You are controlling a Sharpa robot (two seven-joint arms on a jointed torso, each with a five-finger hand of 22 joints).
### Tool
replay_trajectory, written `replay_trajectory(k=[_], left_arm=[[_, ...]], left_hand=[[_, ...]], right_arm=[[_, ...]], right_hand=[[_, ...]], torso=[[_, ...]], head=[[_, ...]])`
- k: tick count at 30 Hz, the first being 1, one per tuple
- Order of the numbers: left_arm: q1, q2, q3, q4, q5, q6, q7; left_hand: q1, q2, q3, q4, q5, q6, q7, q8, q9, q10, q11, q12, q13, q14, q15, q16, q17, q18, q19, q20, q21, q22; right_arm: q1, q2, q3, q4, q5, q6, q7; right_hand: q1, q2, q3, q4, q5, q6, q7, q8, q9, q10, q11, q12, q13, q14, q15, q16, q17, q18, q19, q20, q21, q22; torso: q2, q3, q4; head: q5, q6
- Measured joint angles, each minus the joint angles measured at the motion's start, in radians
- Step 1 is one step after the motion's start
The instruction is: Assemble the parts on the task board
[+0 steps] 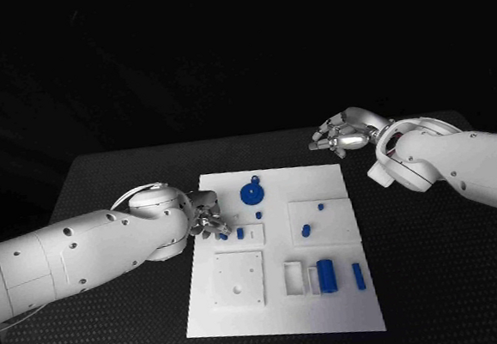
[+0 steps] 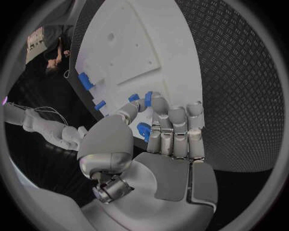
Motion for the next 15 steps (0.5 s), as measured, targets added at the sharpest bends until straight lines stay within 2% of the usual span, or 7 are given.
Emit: replay_trajectory(k=[15], left_arm=[[-0.003,-0.005,0.0,0.005,-0.018,-0.001,-0.003]], left_hand=[[0.006,-0.006,0.0,0.0,-0.002,0.0,0.0,-0.005,-0.003,0.001,0.002,0.0,0.002,0.0,0.0,0.0,0.0,0.0,0.0,0.0,0.0,0.0]], right_arm=[[0.0,0.0,0.0,0.0,0.0,0.0,0.0]], right_hand=[[0.0,0.0,0.0,0.0,0.0,0.001,-0.002,0.0,0.0,0.0,0.0,0.0,0.0,0.0,0.0,0.0,0.0,-0.001,0.0,0.0,0.0,0.0]], torso=[[0.0,-0.0006,0.0003]], head=[[-0.001,-0.002]])
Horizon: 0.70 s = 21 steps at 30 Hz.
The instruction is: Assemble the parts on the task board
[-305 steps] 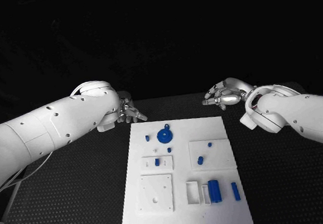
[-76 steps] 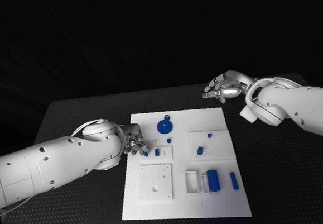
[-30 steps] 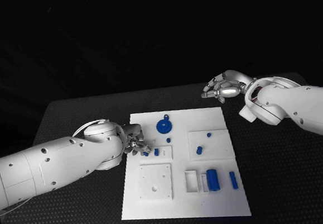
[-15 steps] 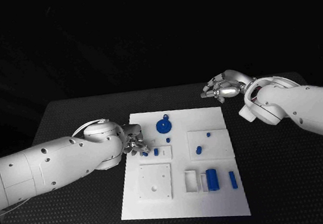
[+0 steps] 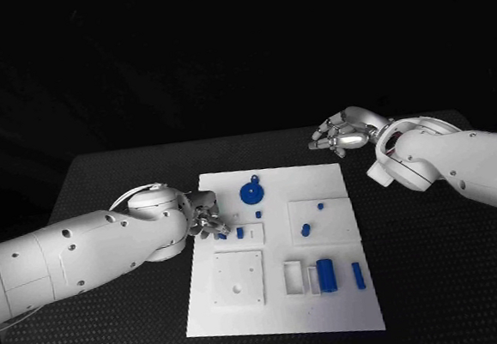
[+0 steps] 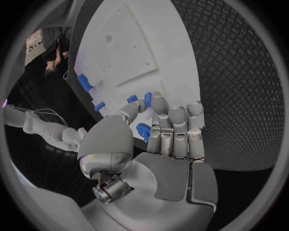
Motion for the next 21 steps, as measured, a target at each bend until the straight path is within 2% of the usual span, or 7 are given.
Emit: replay_trajectory(k=[11,21], left_arm=[[-0.006,0.002,-0.002,0.011,-0.003,0.002,-0.009],[-0.006,0.005,-0.002,0.009,0.001,0.002,-0.016]], left_hand=[[0.003,-0.003,0.0,0.0,0.01,0.006,-0.006,-0.002,0.002,0.008,-0.001,0.0,0.001,0.0,0.0,0.0,0.002,0.0,0.004,-0.004,0.004,0.0],[0.003,-0.003,0.0,0.0,0.01,0.006,-0.006,-0.002,0.001,0.011,-0.001,0.0,0.002,0.001,0.001,0.0,0.002,0.0,0.004,-0.004,0.004,0.0]], right_arm=[[0.0,0.0,0.0,0.0,0.0,0.0,0.0],[0.0,-0.001,0.0,0.0,0.0,0.0,0.0]], right_hand=[[0.0,0.0,0.0,0.0,0.0,-0.003,0.003,0.0,-0.001,0.0,0.0,0.0,-0.001,-0.003,-0.003,0.0,0.0,-0.006,0.0,0.0,0.0,0.0],[0.0,0.0,0.0,0.0,0.0,-0.005,0.001,0.0,-0.001,0.0,0.0,0.0,-0.001,-0.003,-0.003,0.0,0.0,0.003,0.0,0.0,0.0,0.0]], torso=[[0.0,0.0003,0.0002],[0.0,0.0006,-0.0001]], head=[[0.0,-0.001],[-0.001,-0.002]])
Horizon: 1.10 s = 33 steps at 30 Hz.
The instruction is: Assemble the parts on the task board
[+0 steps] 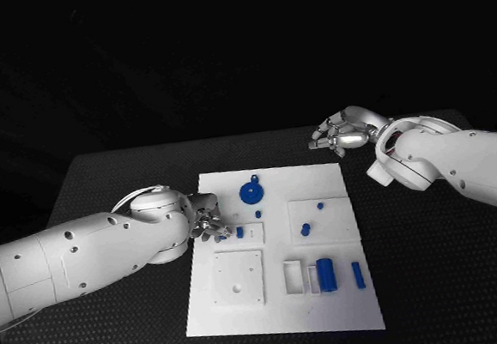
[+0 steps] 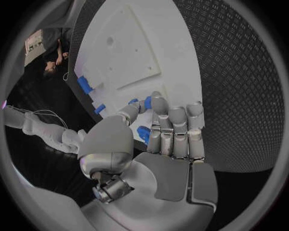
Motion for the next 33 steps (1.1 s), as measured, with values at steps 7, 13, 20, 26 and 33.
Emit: replay_trajectory(k=[7,13,20,26,33], left_arm=[[0.0,0.009,0.0,-0.015,0.017,0.002,-0.002],[0.001,0.012,0.0,-0.024,0.026,0.003,-0.001],[0.0,0.009,0.0,-0.026,0.027,-0.004,0.0],[-0.002,0.006,0.0,-0.024,0.025,-0.015,0.003],[-0.002,0.005,-0.001,-0.024,0.025,-0.02,0.004]], left_hand=[[0.0,0.0,0.025,0.025,-0.121,-0.012,0.012,-0.013,-0.011,0.001,0.002,-0.004,0.002,0.0,0.0,-0.001,0.0,0.0,0.0,0.0,0.0,0.001],[-0.043,-0.043,0.115,0.002,-0.227,-0.029,0.018,-0.019,-0.013,-0.015,0.007,-0.004,0.007,0.0,0.0,-0.005,0.0,0.0,0.0,0.0,-0.002,0.001],[-0.067,-0.085,0.123,0.038,-0.263,-0.032,0.014,-0.028,-0.016,-0.028,0.006,-0.004,0.009,-0.003,-0.017,-0.008,0.0,0.0,0.0,0.0,-0.008,0.001],[-0.081,-0.126,0.131,0.095,-0.265,-0.036,0.015,-0.028,-0.015,-0.038,0.005,-0.004,0.013,-0.008,-0.026,-0.008,0.0,0.0,0.0,0.0,-0.01,0.001],[-0.09,-0.166,0.134,0.145,-0.277,-0.038,0.014,-0.028,-0.01,-0.041,0.006,-0.004,0.016,-0.013,-0.031,-0.008,0.0,0.0,0.0,0.0,-0.01,0.0]], right_arm=[[0.0,-0.002,0.0,0.001,0.0,0.0,0.0],[0.0,-0.003,0.0,0.001,0.0,0.0,0.0],[0.0,-0.002,0.0,0.001,0.0,0.0,0.0],[0.0,-0.002,0.0,0.0,0.0,0.0,0.0],[-0.001,-0.001,0.0,0.0,0.0,0.0,0.0]], right_hand=[[0.0,0.0,0.0,0.0,0.0,0.0,0.0,0.0,0.0,0.0,0.0,0.0,0.0,0.0,0.0,0.0,0.0,0.0,0.0,0.0,0.0,0.0],[0.0,0.0,0.0,0.0,0.0,0.0,0.0,0.0,0.0,0.0,0.0,0.0,0.0,0.0,0.0,0.0,-0.001,0.0,0.0,0.0,0.0,0.0],[0.0,0.0,0.0,0.0,0.0,0.004,0.001,0.0,0.0,0.0,0.0,0.004,0.0,0.0,0.0,0.0,-0.001,0.0,0.0,0.0,0.0,0.0],[0.0,0.0,0.0,0.0,0.0,0.004,0.001,0.0,0.0,0.0,0.0,0.005,-0.001,0.0,0.0,0.0,-0.001,0.0,0.0,0.0,0.0,0.0],[0.0,0.0,0.0,0.0,0.0,0.004,0.0,0.0,-0.001,0.0,0.0,0.005,-0.001,0.001,0.0,0.0,-0.001,0.0,0.0,0.0,0.0,0.0]], torso=[[0.0,0.001,-0.0001],[0.0,0.0008,-0.0009],[0.0,0.0006,-0.0008],[0.0,-0.0006,-0.0002],[0.0,-0.0007,0.0001]], head=[[-0.001,0.002],[-0.003,0.001],[-0.005,0.001],[-0.005,0.002],[-0.005,0.002]])
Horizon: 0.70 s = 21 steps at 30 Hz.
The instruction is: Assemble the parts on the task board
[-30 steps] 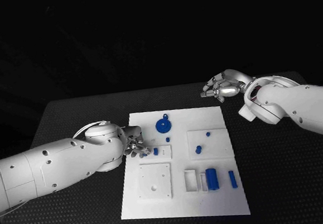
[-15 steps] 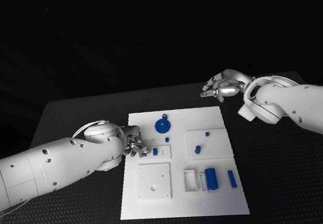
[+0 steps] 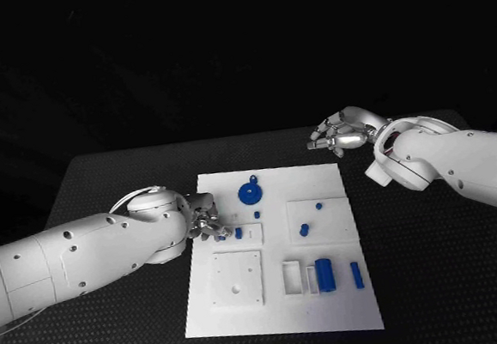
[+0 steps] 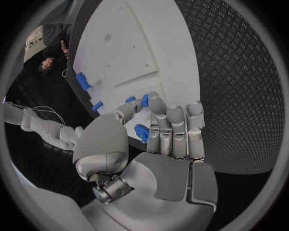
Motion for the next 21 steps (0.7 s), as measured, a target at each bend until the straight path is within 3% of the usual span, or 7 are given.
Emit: replay_trajectory(k=[2,5,8,10,17,21], left_arm=[[0.0,-0.002,0.0,0.0,0.0,-0.003,0.001],[0.0,-0.008,0.0,0.0,0.0,-0.009,0.003],[-0.001,-0.014,0.0,-0.001,0.0,-0.019,0.003],[-0.001,-0.015,0.001,-0.002,0.001,-0.024,0.003],[-0.004,-0.018,0.006,-0.012,0.003,-0.053,0.0],[-0.006,-0.018,0.018,-0.019,0.013,-0.073,0.0]], left_hand=[[0.001,-0.012,0.0,0.014,-0.016,-0.001,-0.001,0.0,0.001,-0.003,0.0,0.0,0.001,0.0,0.0,0.0,0.0,0.0,0.0,0.0,0.0,0.0],[-0.004,-0.031,-0.001,0.051,-0.078,-0.001,-0.001,0.0,0.004,-0.004,-0.001,0.0,0.002,-0.002,-0.002,0.0,0.0,0.0,0.0,0.0,0.0,0.0],[-0.012,-0.038,-0.004,0.083,-0.101,-0.001,0.0,0.0,0.005,-0.006,-0.001,0.0,0.003,-0.002,-0.002,0.0,0.0,0.0,0.0,0.0,-0.004,0.0],[-0.012,-0.038,-0.004,0.093,-0.102,-0.002,0.0,0.0,0.006,-0.008,0.001,0.0,0.003,-0.002,-0.002,0.0,0.0,0.0,0.0,0.0,-0.004,0.0],[-0.064,-0.053,0.001,0.229,-0.102,-0.012,0.001,0.0,0.012,-0.015,0.0,0.0,0.004,-0.006,-0.005,0.0,0.0,0.0,-0.006,0.002,-0.007,0.0],[-0.099,-0.051,0.004,0.243,-0.102,-0.028,0.004,-0.015,0.004,-0.022,0.0,0.0,0.004,-0.013,-0.005,-0.004,-0.001,0.0,-0.008,0.0,-0.01,0.0]], right_arm=[[0.0,0.0,0.0,0.0,0.0,0.0,0.0],[0.0,-0.001,0.0,0.0,0.0,0.0,0.0],[0.0,-0.001,0.0,0.0,0.0,0.0,0.0],[0.0,-0.001,0.0,0.0,0.0,0.0,0.0],[-0.002,0.0,0.0,0.0,0.0,0.0,0.0],[-0.003,0.0,0.0,-0.001,0.0,0.0,0.0]], right_hand=[[0.0,0.0,0.0,0.0,0.0,0.0,-0.001,0.0,0.0,0.0,0.0,0.0,0.0,0.0,0.0,0.0,0.0,0.0,0.0,0.0,0.0,0.0],[0.0,0.0,0.0,0.0,0.0,-0.002,0.002,0.0,0.0,0.0,0.0,0.0,0.0,0.0,0.0,0.0,0.0,0.0,0.0,0.0,0.0,0.0],[0.0,0.0,0.0,0.0,0.0,-0.002,0.002,0.0,0.0,0.0,0.0,0.0,0.0,0.0,0.0,0.0,0.0,0.0,0.0,0.0,0.0,0.0],[0.0,0.0,0.0,0.0,0.0,-0.002,0.002,0.0,0.0,0.0,0.0,0.0,0.0,0.0,0.0,0.0,0.0,0.0,0.0,0.0,0.0,0.0],[0.0,0.0,0.0,0.0,0.0,-0.002,0.002,0.0,0.0,0.0,0.0,0.0,-0.001,0.0,0.0,0.0,0.0,0.0,0.0,0.0,0.0,0.0],[0.0,0.0,0.0,0.0,0.0,-0.002,0.002,0.0,0.0,0.0,0.0,0.0,-0.001,0.0,0.0,0.0,0.0,0.0,0.0,0.0,0.0,0.0]], torso=[[0.0,-0.0001,0.0001],[0.0,0.0,0.0002],[0.0,0.0,0.0003],[0.0,0.0,0.0005],[0.0,0.0004,0.0001],[0.0,0.0004,-0.0008]], head=[[-0.001,0.0],[-0.001,0.0],[-0.001,0.001],[-0.001,0.001],[0.0,0.003],[0.0,0.003]])
